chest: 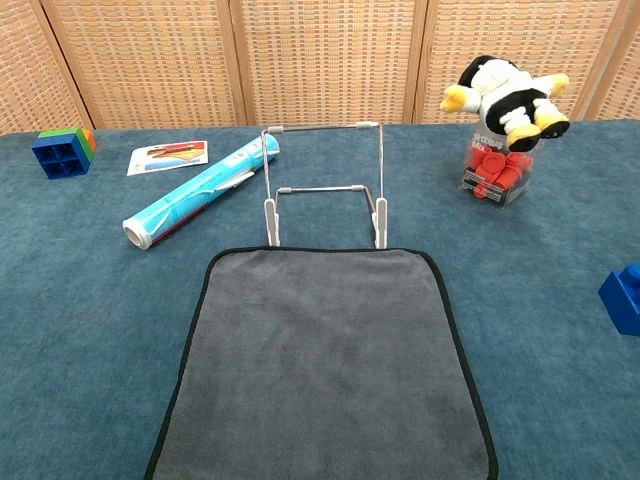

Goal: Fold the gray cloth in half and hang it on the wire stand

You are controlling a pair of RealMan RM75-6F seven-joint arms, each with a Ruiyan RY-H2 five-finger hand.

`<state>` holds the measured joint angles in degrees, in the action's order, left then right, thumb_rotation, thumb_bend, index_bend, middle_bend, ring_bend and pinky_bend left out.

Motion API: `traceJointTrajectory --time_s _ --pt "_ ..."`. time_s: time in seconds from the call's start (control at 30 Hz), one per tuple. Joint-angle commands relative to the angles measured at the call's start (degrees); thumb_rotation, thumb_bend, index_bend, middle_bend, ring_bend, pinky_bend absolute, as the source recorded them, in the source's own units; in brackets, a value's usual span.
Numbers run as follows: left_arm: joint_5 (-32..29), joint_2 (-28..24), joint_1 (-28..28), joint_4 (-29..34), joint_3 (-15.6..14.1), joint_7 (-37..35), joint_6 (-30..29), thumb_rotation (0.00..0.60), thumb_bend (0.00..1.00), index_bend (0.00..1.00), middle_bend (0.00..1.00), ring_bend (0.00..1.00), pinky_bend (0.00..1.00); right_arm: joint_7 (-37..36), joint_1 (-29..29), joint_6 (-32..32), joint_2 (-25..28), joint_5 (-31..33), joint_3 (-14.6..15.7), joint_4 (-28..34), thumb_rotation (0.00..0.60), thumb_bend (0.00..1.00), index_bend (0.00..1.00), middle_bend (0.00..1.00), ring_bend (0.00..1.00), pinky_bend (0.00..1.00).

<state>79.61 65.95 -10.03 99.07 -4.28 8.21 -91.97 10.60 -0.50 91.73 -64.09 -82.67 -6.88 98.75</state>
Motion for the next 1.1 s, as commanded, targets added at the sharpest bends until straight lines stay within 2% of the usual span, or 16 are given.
traceJointTrajectory --time_s 0.03,0.33,0.5,0.63,0.8,0.9,1.1 --pt "1.0 0.9 0.1 -1.6 0.9 -0.9 0.5 0.600 0.19 0.00 0.00 0.00 0.00 -0.1 0.0 0.0 0.1 0.1 0.0 0.0 0.600 0.00 0.00 0.00 0.00 0.00" --pt "3.6 1.9 -0.3 -4.6 1.8 -3.8 3.2 0.600 0.20 0.00 0.00 0.00 0.00 -0.5 0.1 -0.1 0.1 0.2 -0.2 0.2 0.600 0.00 0.00 0.00 0.00 0.00" --pt "8.6 4.1 -3.6 -9.7 2.4 -5.7 6.8 0.600 0.21 0.01 0.00 0.00 0.00 -0.6 -0.1 -0.7 0.0 1.1 -0.4 -0.1 0.600 0.00 0.00 0.00 0.00 0.00" --pt "12.1 6.2 -6.7 -13.6 2.5 -7.7 9.9 0.600 0.23 0.13 0.00 0.00 0.00 -0.4 -0.2 -0.8 0.0 1.3 -0.5 0.0 0.600 0.00 0.00 0.00 0.00 0.00" --pt "19.7 10.4 -10.8 -20.3 1.7 -12.4 11.1 0.600 0.27 0.35 0.00 0.00 0.00 0.4 -0.3 -0.8 -0.3 1.6 -0.7 -0.2 0.600 0.00 0.00 0.00 0.00 0.00" --pt "24.8 14.3 -13.5 -27.1 0.7 -15.0 11.3 0.600 0.28 0.38 0.00 0.00 0.00 0.8 -0.5 -1.3 -0.6 2.5 -0.9 -0.6 0.600 0.00 0.00 0.00 0.00 0.00" --pt "27.7 19.5 -15.9 -34.3 -0.1 -15.3 12.3 0.600 0.29 0.38 0.00 0.00 0.00 1.2 -0.7 -1.7 -0.9 3.4 -1.3 -1.0 0.600 0.00 0.00 0.00 0.00 0.00"
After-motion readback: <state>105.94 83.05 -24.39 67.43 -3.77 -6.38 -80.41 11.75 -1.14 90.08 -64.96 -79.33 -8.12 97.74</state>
